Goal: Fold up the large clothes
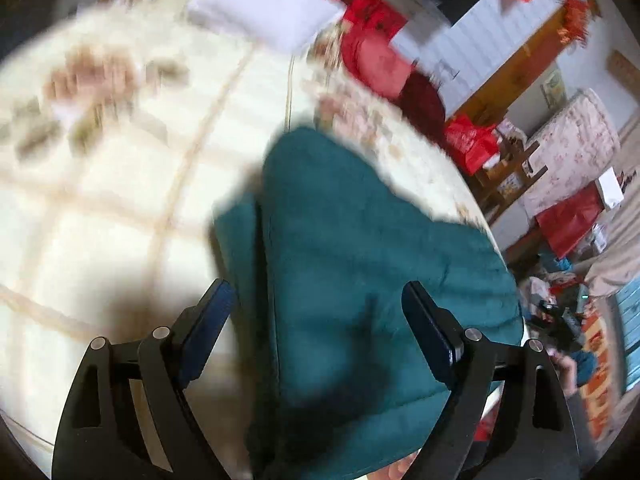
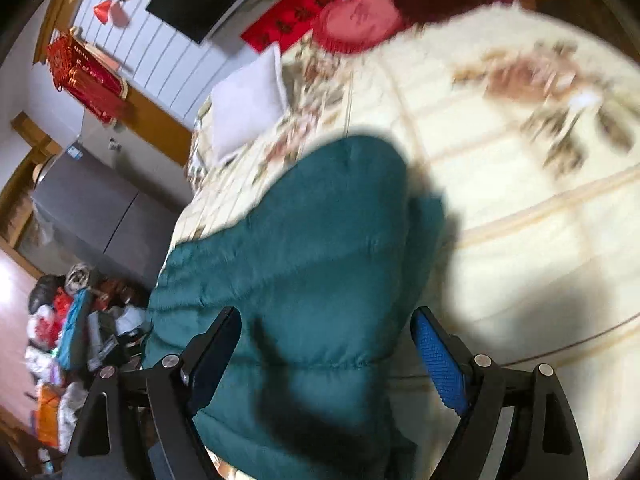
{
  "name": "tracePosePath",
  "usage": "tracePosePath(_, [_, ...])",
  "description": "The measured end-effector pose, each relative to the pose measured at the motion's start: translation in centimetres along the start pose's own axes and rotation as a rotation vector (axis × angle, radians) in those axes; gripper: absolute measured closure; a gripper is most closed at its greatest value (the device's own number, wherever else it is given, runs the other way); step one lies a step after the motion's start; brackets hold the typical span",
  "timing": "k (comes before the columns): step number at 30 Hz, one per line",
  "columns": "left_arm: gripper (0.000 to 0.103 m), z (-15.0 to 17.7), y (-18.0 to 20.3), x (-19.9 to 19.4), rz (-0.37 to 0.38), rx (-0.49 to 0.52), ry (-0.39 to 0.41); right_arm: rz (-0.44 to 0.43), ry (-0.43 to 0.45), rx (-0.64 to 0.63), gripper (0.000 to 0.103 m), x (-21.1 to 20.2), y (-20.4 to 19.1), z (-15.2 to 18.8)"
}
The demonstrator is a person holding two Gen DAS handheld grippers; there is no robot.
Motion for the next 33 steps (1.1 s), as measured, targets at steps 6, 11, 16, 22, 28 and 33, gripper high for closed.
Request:
tracePosePath(6, [0.016, -4.7, 3.5, 2.6, -0.126, 0.173, 0.090, 0.170, 0.161, -0.224, 0.018, -1.5, -4.9, -4.8])
tracePosePath(11, [0.016, -0.3, 2.5, 10.0, -0.326, 0.285, -0.108, 0.257, 0.037, -0.308, 0.022, 5.4, -7.0, -2.2])
tracePosePath(16, [0.013, 1.8, -0.4, 10.5, -0.304, 0.169, -0.103, 0.341, -0.043, -0.299, 0.017, 8.7, -2.5, 0.0])
tracePosePath(22, [0.013, 0.0, 1.6, 7.1, -0.275, 0.154, -0.050, 0.362, -0.103, -0.310, 0.016, 8.4, -2.7, -0.2])
tracePosePath(28, [0.012, -1.7, 7.8, -2.9, -0.180, 0.262, 0.110, 0.390, 0.032, -0.309, 0.016, 0.1, -7.4, -1.5])
tracePosePath(33, [0.001, 1.7, 9.2, -7.6, -0.254, 0.344, 0.032, 0.413, 0.043, -0.422, 0.016, -7.7, -12.8, 1.6])
Point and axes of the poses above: each gripper's, at about its wrist camera, not at the fingertips, and x roughly the way its jaws point, y to its right, z to its underside, the point moved 8 cm from there along x, roughly the way its jaws point, and after that the axes turned 13 degrees about y, right-handed, at the moved point
